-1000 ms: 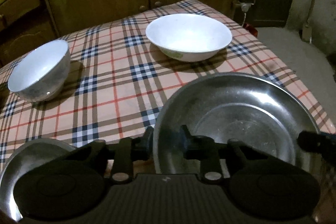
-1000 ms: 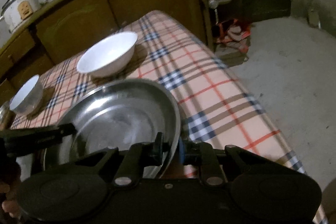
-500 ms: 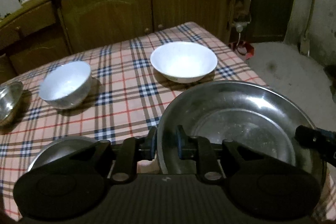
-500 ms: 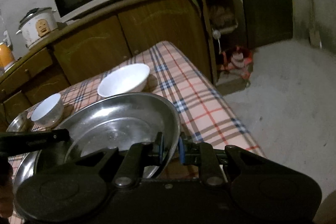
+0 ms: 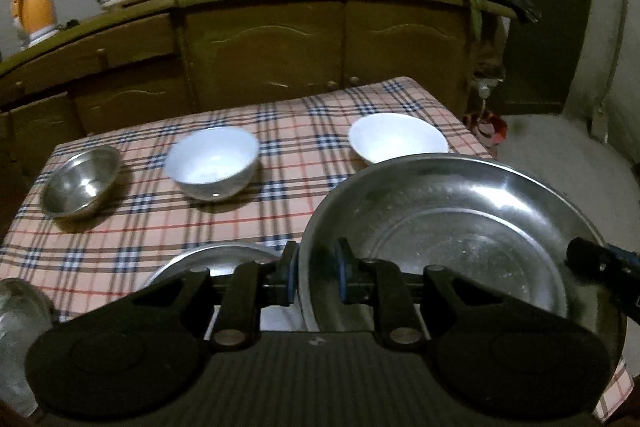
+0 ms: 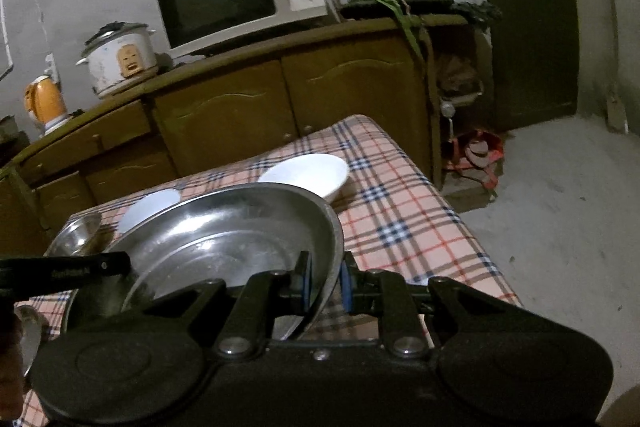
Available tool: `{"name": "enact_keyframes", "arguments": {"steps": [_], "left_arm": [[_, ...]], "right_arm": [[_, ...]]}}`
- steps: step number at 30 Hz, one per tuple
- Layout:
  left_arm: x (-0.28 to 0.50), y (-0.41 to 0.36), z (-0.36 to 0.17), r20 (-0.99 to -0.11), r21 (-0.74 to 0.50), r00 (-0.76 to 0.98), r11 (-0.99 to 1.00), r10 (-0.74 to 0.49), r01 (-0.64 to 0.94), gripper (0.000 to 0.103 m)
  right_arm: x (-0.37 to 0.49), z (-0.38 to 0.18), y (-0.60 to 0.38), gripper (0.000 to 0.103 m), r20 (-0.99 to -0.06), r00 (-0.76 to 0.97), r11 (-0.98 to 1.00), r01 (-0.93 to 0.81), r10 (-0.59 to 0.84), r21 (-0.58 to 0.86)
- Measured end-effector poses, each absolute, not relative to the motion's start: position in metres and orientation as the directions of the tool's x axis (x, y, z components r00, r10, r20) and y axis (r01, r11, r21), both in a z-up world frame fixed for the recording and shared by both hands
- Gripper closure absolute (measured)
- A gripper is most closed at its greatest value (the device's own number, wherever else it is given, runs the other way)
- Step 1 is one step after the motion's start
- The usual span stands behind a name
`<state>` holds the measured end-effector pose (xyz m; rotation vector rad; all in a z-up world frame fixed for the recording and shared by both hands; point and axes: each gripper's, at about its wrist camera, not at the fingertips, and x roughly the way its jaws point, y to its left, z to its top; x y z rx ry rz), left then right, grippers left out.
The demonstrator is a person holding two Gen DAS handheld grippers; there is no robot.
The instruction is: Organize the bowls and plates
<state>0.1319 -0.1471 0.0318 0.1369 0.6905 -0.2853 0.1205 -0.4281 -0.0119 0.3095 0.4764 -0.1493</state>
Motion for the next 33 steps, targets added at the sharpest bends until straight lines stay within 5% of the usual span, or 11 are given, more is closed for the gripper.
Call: {"name": "enact_keyframes", "arguments": {"steps": [33], "left_arm": [[0.121,-0.040,0.032,-0.645,0.033,0.762,0.994,-0.058,0.104,0.083]], "right_arm": [[0.150,-0.006,-0.317,0.083,-0.482,0.874,0.981,0.038,0.060,0.191]]}}
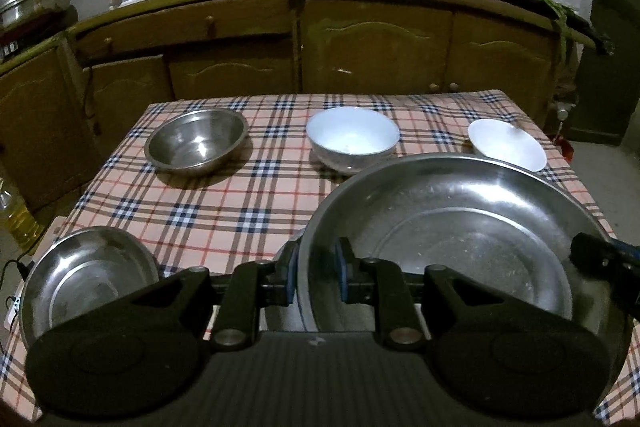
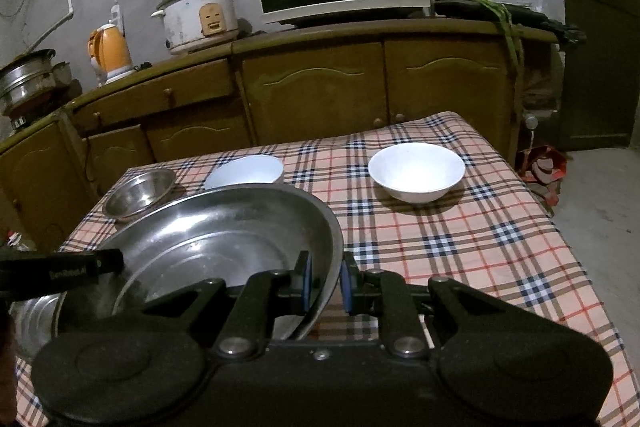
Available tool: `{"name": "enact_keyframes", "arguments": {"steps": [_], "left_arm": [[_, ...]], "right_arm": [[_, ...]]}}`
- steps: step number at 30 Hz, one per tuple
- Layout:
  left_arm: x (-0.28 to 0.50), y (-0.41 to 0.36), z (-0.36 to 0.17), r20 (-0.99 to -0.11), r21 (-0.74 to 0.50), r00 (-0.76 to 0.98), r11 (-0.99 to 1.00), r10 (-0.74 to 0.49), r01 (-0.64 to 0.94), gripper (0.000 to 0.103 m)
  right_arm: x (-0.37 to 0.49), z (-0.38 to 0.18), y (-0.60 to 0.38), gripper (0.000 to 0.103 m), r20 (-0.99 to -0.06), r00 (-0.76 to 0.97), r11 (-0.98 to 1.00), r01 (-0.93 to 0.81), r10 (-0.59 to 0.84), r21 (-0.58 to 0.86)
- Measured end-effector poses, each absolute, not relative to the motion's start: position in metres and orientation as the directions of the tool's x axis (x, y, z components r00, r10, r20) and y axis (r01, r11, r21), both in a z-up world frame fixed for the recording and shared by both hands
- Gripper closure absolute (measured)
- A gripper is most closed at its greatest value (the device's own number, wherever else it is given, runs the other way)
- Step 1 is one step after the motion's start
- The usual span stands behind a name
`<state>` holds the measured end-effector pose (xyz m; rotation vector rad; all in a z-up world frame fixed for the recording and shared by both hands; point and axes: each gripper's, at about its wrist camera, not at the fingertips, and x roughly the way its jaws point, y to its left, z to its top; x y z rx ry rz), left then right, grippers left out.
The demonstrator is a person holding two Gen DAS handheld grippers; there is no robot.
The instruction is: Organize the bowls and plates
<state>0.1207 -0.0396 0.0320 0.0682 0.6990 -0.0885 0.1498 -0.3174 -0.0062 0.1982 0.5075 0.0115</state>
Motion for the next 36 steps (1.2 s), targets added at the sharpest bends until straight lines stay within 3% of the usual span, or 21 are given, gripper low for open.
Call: {"name": "enact_keyframes", "arguments": {"steps": [36], "left_arm": [[0.166,-0.005,-0.050,-0.711,0.081,0.704,0.994,0.004,0.076,0.080]], "right_arm": [[0.224,-0.091,-0.272,0.083,-0.579,0.811,0.991,-0.008,0.083,0.131]]}}
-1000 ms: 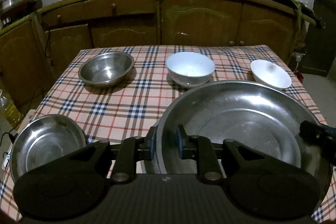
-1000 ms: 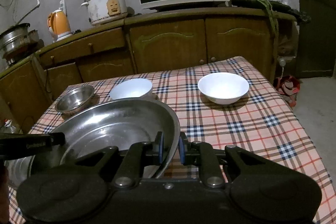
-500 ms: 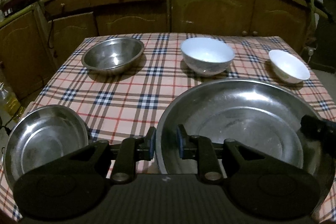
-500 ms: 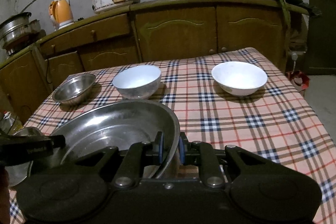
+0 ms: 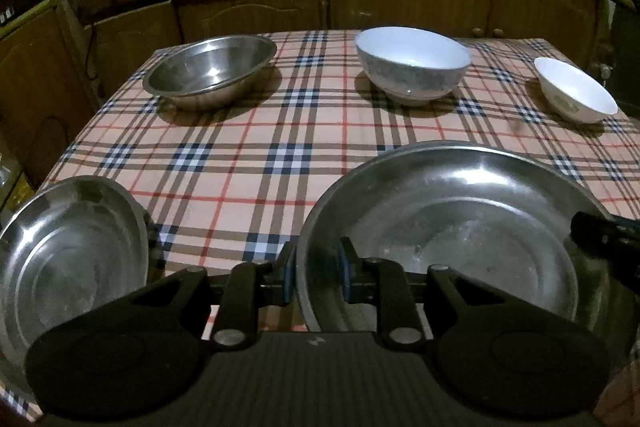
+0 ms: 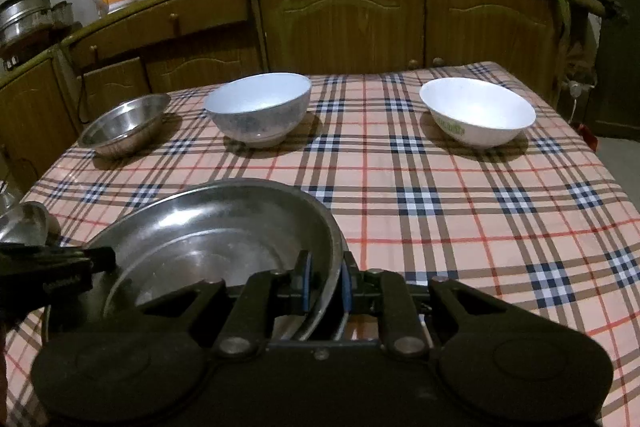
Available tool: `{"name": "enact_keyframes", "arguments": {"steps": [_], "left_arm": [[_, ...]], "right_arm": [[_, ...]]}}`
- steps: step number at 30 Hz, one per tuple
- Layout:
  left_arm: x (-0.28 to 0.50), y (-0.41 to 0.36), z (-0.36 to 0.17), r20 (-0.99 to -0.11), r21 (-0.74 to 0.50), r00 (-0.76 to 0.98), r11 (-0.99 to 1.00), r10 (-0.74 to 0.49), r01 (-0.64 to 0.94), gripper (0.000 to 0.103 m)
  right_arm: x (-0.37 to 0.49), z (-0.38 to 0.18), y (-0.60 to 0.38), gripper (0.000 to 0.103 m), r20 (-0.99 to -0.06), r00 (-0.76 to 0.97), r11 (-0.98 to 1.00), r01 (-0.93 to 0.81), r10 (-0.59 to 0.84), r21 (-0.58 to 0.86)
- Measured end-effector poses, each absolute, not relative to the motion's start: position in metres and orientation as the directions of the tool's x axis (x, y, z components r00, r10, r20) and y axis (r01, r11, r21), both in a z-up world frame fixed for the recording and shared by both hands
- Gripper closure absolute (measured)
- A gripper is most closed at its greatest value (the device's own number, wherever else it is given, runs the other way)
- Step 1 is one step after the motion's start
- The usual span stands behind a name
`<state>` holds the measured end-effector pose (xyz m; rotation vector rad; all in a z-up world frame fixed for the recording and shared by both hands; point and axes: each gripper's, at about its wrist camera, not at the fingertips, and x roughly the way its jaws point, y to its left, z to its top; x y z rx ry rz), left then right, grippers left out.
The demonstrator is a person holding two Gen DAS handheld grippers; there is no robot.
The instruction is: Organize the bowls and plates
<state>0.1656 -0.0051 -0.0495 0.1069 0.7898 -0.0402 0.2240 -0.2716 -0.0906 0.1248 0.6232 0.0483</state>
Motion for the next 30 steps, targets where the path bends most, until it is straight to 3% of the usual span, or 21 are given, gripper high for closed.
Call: {"name": "enact_keyframes", "arguments": {"steps": [7,17,21,23,25,27,30], "left_arm": [[0.165,-0.006,-0.052,-0.702,0.088,0.712,0.993,0.006,0.078,0.079],[0.165,0.001,-0.048,-0.689,0.056,0.725,0.997,0.005,0.046,0.076],[0.161,0.007,-0.039,-0.682,0.043,0.731,0.999,0.006,0.032,0.076],[0.158,0.010,-0.034,-0.680,0.035,0.733,0.999,0.002,0.029,0.071],[0.154,0.014,-0.029,-0.675,0.037,0.738,0.999,0.008,0.022,0.061],[0.148,0.019,-0.023,-0.666,0.034,0.746,0.999,0.009,0.018,0.056],[0.142,0.028,-0.014,-0.663,0.029,0.749,1.000,0.018,0.001,0.054]], "right_arm": [[0.224,-0.092,-0.269,0.082,-0.571,0.817,0.994,-0.017,0.077,0.109],[0.217,-0.084,-0.267,0.065,-0.545,0.837,0.998,-0.015,0.048,0.065],[0.211,-0.071,-0.266,0.065,-0.517,0.855,0.997,-0.021,0.053,0.068],[0.208,-0.065,-0.264,0.064,-0.508,0.858,0.996,-0.038,0.073,0.078],[0.205,-0.060,-0.260,0.060,-0.501,0.859,0.993,-0.063,0.107,0.103],[0.203,-0.054,-0.256,0.052,-0.492,0.860,0.989,-0.085,0.135,0.124],[0.200,-0.046,-0.246,0.051,-0.484,0.860,0.985,-0.111,0.163,0.135]]}}
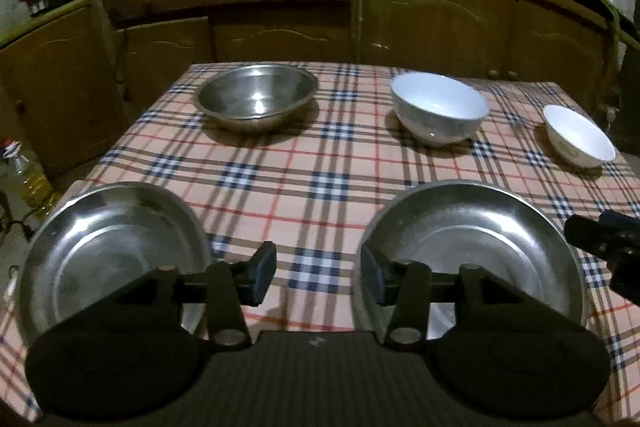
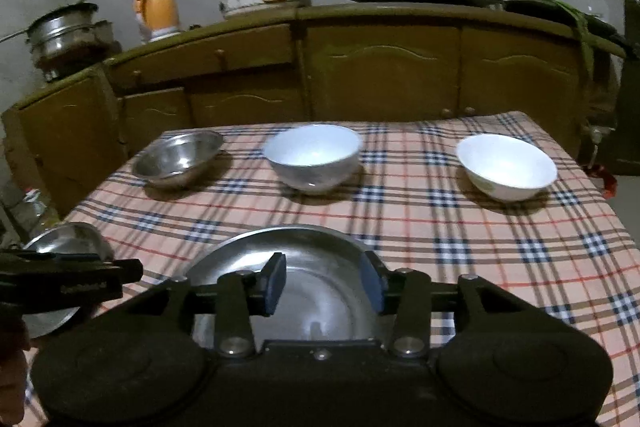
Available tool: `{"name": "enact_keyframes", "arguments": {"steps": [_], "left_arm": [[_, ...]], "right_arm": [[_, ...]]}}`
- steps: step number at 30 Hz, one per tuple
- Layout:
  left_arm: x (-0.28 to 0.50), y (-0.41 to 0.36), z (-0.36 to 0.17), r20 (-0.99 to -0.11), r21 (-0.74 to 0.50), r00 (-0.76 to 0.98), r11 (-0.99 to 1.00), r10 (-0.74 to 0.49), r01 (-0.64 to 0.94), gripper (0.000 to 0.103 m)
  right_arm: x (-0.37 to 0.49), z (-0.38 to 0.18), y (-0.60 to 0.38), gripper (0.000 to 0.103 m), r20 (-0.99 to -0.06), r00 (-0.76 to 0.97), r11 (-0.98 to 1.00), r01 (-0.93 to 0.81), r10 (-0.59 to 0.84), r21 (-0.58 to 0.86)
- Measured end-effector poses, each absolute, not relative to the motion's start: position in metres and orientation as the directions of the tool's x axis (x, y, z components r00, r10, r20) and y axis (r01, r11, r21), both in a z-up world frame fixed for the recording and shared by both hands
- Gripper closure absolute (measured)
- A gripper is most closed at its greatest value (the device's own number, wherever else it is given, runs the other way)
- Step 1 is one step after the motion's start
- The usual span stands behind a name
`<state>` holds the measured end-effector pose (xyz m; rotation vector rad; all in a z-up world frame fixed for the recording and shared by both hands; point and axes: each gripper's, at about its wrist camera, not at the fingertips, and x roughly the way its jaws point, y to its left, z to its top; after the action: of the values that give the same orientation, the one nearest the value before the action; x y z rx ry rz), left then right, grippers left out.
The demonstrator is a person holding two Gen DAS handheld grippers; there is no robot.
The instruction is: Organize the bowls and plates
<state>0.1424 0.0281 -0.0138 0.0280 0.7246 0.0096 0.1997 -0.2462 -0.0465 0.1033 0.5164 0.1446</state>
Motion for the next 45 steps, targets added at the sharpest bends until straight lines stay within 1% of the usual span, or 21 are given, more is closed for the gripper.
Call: {"name": "enact_keyframes", "arguments": {"steps": [3,9,19,23,25,27,28,32,37,39,41,42,43,44,45], "left_arm": [[0.137,0.040,-0.007,-0.657,0.030,0.753,0.999,0.038,-0.024,0.049],[0.129,0.067,-0.001,-0.652,0.028,0.755,0.997,0.075,-0.074,0.048],[0.124,0.127,-0.002,-0.651,0.020,0.740,0.978,0.171,-0.208,0.048],[0.123,0.154,-0.005,-0.654,0.015,0.725,0.962,0.216,-0.273,0.046],[0.122,0.169,-0.007,-0.655,0.018,0.713,0.949,0.250,-0.315,0.043],[0.124,0.185,-0.010,-0.656,0.026,0.698,0.933,0.287,-0.359,0.042],[0.126,0.196,-0.013,-0.660,0.027,0.685,0.921,0.309,-0.388,0.040],[0.132,0.230,-0.023,-0.677,0.028,0.633,0.874,0.374,-0.486,0.037],[0.141,0.260,-0.037,-0.712,0.009,0.578,0.828,0.398,-0.560,0.037],[0.143,0.267,-0.041,-0.725,-0.005,0.570,0.825,0.387,-0.566,0.033],[0.143,0.270,-0.042,-0.729,-0.030,0.580,0.830,0.363,-0.557,0.036],[0.141,0.271,-0.041,-0.725,-0.037,0.588,0.833,0.358,-0.552,0.040],[0.142,0.271,-0.042,-0.719,-0.040,0.599,0.840,0.352,-0.542,0.049],[0.142,0.269,-0.041,-0.715,-0.039,0.609,0.849,0.344,-0.526,0.053],[0.143,0.266,-0.042,-0.711,-0.037,0.617,0.858,0.337,-0.512,0.062]], "right_arm": [[0.198,-0.041,-0.235,0.051,-0.483,0.855,0.980,-0.137,0.190,0.142],[0.197,-0.036,-0.209,0.047,-0.490,0.838,0.971,-0.194,0.239,0.142],[0.204,-0.037,-0.151,0.047,-0.510,0.798,0.945,-0.303,0.321,0.121],[0.208,-0.038,-0.128,0.047,-0.519,0.778,0.931,-0.345,0.354,0.117],[0.211,-0.038,-0.116,0.046,-0.525,0.765,0.922,-0.367,0.373,0.120],[0.215,-0.040,-0.103,0.042,-0.531,0.752,0.913,-0.389,0.390,0.119],[0.216,-0.040,-0.098,0.041,-0.533,0.747,0.909,-0.399,0.397,0.119],[0.226,-0.046,-0.072,0.039,-0.557,0.708,0.887,-0.442,0.435,0.132],[0.241,-0.059,-0.045,0.035,-0.596,0.658,0.870,-0.468,0.460,0.155],[0.247,-0.065,-0.037,0.035,-0.613,0.640,0.868,-0.468,0.462,0.166],[0.253,-0.072,-0.031,0.035,-0.628,0.623,0.866,-0.465,0.468,0.184],[0.256,-0.074,-0.029,0.035,-0.633,0.616,0.865,-0.463,0.469,0.191],[0.259,-0.077,-0.027,0.035,-0.640,0.605,0.864,-0.461,0.474,0.203],[0.262,-0.080,-0.025,0.035,-0.644,0.596,0.861,-0.461,0.480,0.215],[0.264,-0.082,-0.023,0.036,-0.649,0.585,0.858,-0.461,0.487,0.228]]}}
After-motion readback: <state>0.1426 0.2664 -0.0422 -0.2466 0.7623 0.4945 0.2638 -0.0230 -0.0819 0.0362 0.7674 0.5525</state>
